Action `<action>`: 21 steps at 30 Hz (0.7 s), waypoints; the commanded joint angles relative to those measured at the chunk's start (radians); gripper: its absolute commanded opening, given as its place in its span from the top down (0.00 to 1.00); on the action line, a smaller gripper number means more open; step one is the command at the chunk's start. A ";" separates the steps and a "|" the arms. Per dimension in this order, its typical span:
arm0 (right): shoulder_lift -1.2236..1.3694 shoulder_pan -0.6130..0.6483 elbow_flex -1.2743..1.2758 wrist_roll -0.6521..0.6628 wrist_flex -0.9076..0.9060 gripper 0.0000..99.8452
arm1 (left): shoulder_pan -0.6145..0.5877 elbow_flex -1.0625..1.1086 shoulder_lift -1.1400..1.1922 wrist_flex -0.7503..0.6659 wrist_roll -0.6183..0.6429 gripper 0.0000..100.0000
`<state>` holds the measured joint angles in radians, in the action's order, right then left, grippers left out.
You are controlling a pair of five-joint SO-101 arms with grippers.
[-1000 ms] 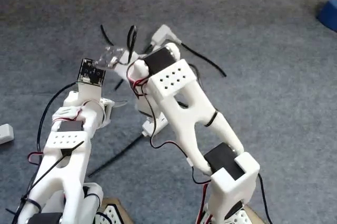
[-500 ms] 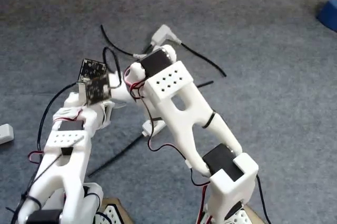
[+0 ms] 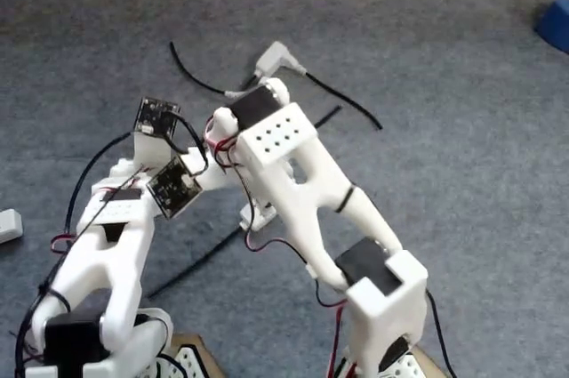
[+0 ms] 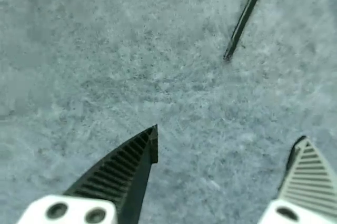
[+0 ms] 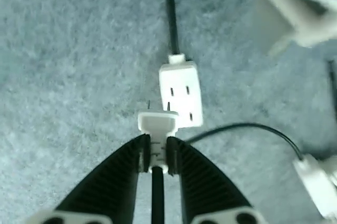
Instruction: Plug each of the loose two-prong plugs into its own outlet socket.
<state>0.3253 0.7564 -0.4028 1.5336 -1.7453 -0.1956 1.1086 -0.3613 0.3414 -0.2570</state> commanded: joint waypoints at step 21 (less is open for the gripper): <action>0.059 -0.024 -0.068 -0.048 0.113 0.99 | 0.007 0.015 -0.073 -0.014 0.003 0.62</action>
<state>0.4020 0.7472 -0.4212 1.4937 -1.6379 -0.1956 1.1316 -0.4028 0.3414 -0.2570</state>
